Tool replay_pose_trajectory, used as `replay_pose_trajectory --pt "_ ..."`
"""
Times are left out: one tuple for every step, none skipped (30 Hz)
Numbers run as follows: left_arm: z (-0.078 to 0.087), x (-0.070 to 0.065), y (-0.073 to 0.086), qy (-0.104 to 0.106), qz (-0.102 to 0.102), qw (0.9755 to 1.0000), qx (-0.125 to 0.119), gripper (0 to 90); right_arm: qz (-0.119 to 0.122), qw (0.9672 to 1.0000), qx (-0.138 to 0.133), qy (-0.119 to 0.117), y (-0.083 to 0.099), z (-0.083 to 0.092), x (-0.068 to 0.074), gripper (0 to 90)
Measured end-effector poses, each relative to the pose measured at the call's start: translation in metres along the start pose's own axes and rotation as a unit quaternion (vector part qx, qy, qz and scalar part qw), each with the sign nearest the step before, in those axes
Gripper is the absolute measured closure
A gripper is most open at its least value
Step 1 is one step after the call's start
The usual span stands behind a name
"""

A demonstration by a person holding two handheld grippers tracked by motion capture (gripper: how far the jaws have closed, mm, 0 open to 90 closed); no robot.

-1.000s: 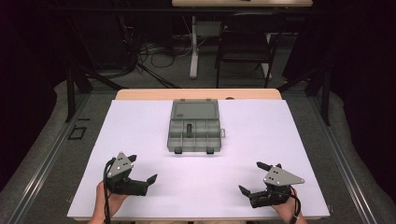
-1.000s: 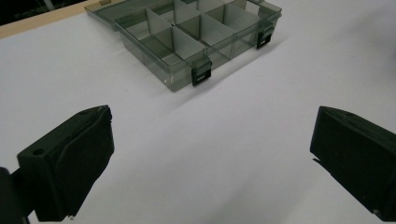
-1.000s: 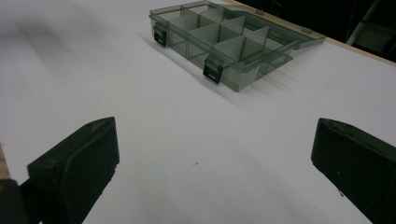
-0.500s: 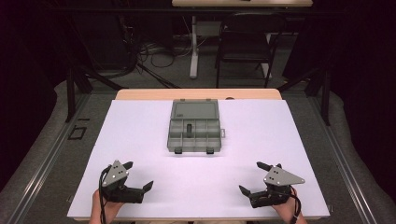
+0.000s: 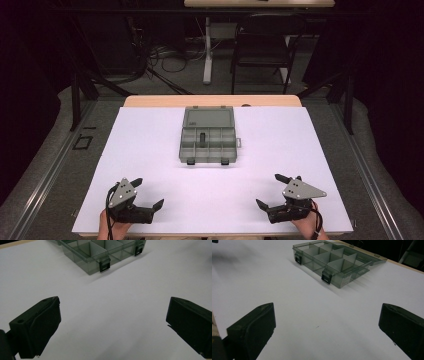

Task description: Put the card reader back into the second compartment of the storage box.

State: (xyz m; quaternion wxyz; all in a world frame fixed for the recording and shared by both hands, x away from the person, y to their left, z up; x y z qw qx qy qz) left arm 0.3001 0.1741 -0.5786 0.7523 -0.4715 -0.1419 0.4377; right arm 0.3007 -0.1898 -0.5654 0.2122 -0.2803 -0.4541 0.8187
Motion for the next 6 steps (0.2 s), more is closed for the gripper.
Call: replay_pose_trajectory --pt "-0.0001 0.0002 -0.0002 0.0 -0.001 1.0 0.0 0.0 0.0 1.0 0.0 0.0 0.0 0.0001 0.0 0.4" --pt "-0.0001 0.0005 -0.0003 -0.001 0.0 1.0 0.0 0.0 0.001 1.0 -0.001 -0.001 -0.0002 0.0003 0.0001 0.4" --pt "-0.0001 0.0008 -0.0003 -0.001 0.0 1.0 0.0 0.0 -0.001 1.0 -0.002 -0.001 -0.0004 0.0005 0.0001 0.4" --pt "0.0002 0.0013 -0.0004 -0.002 0.002 1.0 0.0 0.0 -0.001 1.0 -0.002 -0.001 -0.0003 0.0007 0.0001 0.4" --pt "0.0005 0.0021 -0.001 -0.003 0.001 1.0 -0.001 0.0 -0.001 1.0 -0.004 -0.001 -0.0005 0.001 -0.0002 0.4" --pt "0.0008 0.0025 -0.0014 -0.003 0.002 1.0 -0.002 0.0 -0.001 1.0 -0.004 0.0 -0.0005 0.001 -0.0006 0.5"
Point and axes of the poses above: each handheld gripper's, and its own axes: z roughly backward along the jaws, y roughly out of its underside, x roughly to its left, the point moved 9 cm from there along -z, roughly forward along the jaws, and after that the axes turned 12 degrees about z, right-handed, at the moved point
